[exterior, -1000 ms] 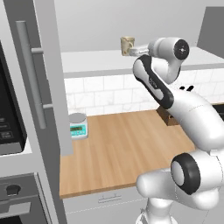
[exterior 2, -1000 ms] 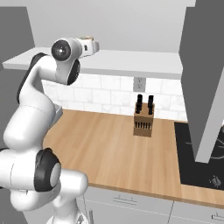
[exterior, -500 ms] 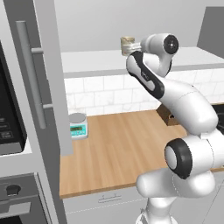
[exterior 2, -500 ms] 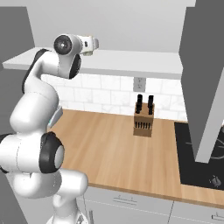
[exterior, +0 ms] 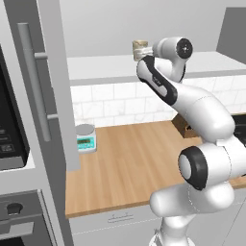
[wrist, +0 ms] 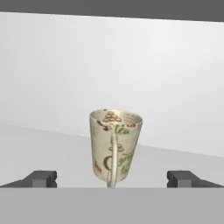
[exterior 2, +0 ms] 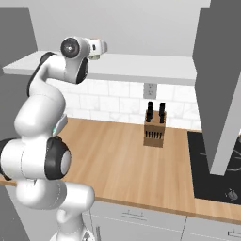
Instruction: Gather all objects into one cabinet and sort the glasses and bowls to opposite sides.
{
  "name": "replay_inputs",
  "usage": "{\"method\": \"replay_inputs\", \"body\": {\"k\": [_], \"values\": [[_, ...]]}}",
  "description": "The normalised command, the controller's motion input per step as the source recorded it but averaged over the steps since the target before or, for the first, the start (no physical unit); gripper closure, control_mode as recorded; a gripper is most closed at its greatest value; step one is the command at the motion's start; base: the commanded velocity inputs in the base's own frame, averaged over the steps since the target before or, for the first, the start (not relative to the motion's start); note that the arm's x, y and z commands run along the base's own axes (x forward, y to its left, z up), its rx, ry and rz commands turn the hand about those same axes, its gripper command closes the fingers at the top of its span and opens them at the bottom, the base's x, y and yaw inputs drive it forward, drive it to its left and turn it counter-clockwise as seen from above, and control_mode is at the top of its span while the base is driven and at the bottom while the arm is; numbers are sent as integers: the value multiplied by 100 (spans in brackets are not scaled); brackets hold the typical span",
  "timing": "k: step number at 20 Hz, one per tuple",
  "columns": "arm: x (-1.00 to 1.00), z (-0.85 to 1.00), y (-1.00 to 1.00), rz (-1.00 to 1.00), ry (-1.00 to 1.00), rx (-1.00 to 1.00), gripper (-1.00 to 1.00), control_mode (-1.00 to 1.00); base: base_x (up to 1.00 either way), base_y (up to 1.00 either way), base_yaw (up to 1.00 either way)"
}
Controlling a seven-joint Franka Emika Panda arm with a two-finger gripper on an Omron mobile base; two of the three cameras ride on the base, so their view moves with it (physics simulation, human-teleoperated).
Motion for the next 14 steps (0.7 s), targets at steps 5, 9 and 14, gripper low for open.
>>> {"method": "replay_inputs", "body": {"k": [5,9,14], "values": [[21,-11,0,0,0,0,-100,-100,0,0,0],[23,-10,0,0,0,0,-100,-100,0,0,0],[21,-16,0,0,0,0,-100,-100,0,0,0]]}}
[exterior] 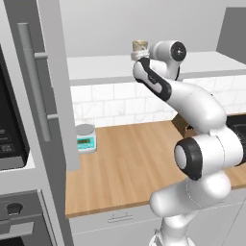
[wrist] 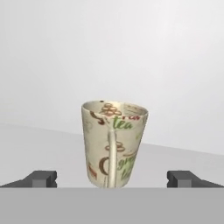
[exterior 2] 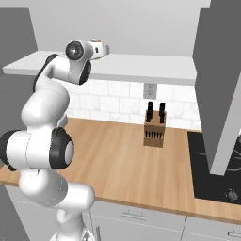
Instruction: Gather all objects into one cabinet and sort the glasses and bowls to opposite sides.
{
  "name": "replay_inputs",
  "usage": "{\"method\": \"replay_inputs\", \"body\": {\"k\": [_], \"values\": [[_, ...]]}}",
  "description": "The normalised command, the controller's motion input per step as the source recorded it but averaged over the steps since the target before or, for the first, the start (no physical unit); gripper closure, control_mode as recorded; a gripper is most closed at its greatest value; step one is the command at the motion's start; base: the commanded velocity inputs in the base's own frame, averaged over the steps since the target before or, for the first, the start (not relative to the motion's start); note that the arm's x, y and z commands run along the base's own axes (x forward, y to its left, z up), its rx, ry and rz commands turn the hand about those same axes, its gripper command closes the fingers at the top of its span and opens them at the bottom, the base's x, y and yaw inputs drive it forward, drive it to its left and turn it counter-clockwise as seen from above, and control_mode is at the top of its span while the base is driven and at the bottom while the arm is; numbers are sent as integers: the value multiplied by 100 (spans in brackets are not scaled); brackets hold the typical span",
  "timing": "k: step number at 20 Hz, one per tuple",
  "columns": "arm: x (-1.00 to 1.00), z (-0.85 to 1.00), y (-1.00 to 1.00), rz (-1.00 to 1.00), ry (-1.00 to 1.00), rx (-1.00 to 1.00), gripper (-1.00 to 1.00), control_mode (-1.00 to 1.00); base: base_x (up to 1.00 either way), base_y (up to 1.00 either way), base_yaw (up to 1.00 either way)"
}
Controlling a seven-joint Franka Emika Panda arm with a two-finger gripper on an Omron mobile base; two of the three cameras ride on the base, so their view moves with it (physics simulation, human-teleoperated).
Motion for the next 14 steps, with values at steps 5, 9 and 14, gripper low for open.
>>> {"method": "replay_inputs", "body": {"k": [5,9,14], "values": [[23,-8,0,0,0,0,-100,-100,0,0,0],[28,-2,0,0,0,0,100,-100,0,0,0],[11,-4,0,0,0,1,100,-100,0,0,0]]}}
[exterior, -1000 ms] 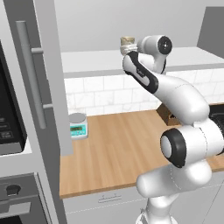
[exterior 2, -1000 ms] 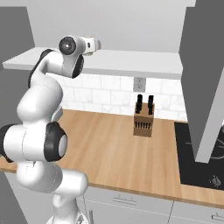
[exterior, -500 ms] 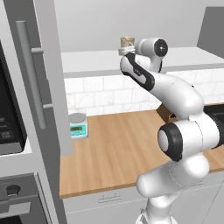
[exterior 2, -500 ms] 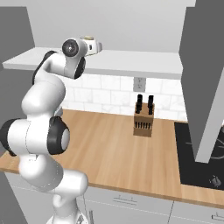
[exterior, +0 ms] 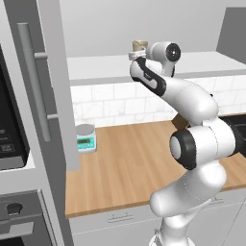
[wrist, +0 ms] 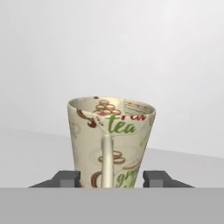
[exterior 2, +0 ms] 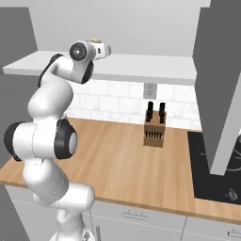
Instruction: Gather all objects into one cabinet and sort the glasses and bowls to opposite sides.
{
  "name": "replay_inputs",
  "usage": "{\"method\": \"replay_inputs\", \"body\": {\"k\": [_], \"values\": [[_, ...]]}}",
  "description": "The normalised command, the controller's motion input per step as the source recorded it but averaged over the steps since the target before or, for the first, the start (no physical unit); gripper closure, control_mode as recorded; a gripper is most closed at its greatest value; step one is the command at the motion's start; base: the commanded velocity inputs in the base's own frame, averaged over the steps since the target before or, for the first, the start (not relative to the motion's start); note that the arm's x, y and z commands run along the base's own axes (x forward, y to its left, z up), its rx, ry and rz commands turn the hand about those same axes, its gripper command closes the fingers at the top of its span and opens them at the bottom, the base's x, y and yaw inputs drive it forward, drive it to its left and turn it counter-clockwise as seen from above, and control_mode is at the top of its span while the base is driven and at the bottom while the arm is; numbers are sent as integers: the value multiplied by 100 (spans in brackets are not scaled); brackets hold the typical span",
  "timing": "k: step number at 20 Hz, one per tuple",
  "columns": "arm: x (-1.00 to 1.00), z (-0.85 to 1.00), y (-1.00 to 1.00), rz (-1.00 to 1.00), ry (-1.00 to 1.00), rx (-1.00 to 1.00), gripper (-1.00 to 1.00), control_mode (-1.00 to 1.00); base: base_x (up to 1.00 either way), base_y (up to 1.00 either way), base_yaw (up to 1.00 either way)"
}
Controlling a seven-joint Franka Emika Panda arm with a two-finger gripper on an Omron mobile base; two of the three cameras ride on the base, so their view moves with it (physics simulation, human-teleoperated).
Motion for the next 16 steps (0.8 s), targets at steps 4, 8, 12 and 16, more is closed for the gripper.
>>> {"method": "replay_inputs", "body": {"k": [4,8,12,16], "values": [[0,0,0,0,1,0,100,-100,0,0,0],[0,-2,0,0,0,0,100,-100,0,0,0],[1,0,0,0,0,1,100,-100,0,0,0],[0,0,0,0,1,1,100,-100,0,0,0]]}}
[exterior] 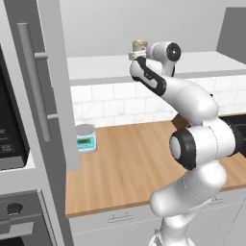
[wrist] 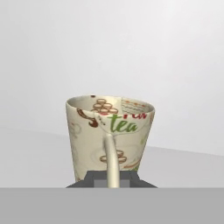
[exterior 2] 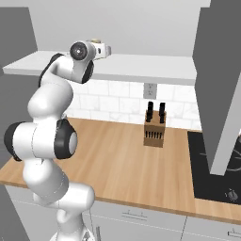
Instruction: Gather all objects into one cabinet and sort the glasses and bowls to opposite sides.
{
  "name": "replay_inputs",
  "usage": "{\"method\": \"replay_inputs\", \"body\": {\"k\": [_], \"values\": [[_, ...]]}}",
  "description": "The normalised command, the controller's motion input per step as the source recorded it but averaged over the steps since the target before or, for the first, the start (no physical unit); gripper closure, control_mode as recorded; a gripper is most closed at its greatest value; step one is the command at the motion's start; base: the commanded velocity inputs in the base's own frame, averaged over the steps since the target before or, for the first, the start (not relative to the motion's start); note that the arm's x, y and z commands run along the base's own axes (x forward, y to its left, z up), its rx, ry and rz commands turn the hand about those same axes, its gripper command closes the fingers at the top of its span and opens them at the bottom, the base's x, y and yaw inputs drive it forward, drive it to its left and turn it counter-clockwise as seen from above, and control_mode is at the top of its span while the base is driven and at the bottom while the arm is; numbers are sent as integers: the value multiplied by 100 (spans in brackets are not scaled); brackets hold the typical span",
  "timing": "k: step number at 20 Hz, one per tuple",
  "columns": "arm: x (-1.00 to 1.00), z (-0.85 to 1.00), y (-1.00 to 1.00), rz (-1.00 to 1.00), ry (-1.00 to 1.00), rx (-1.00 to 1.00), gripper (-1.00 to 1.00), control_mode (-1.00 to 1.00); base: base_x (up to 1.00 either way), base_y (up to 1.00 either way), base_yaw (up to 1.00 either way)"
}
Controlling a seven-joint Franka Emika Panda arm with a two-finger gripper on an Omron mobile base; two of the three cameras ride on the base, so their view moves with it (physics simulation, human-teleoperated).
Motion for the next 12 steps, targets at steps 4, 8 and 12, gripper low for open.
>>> {"method": "replay_inputs", "body": {"k": [4,8,12], "values": [[0,4,0,0,1,1,100,-100,0,0,0],[-28,32,0,0,0,0,100,-100,0,0,0],[-39,9,0,0,1,0,100,-100,0,0,0]]}}
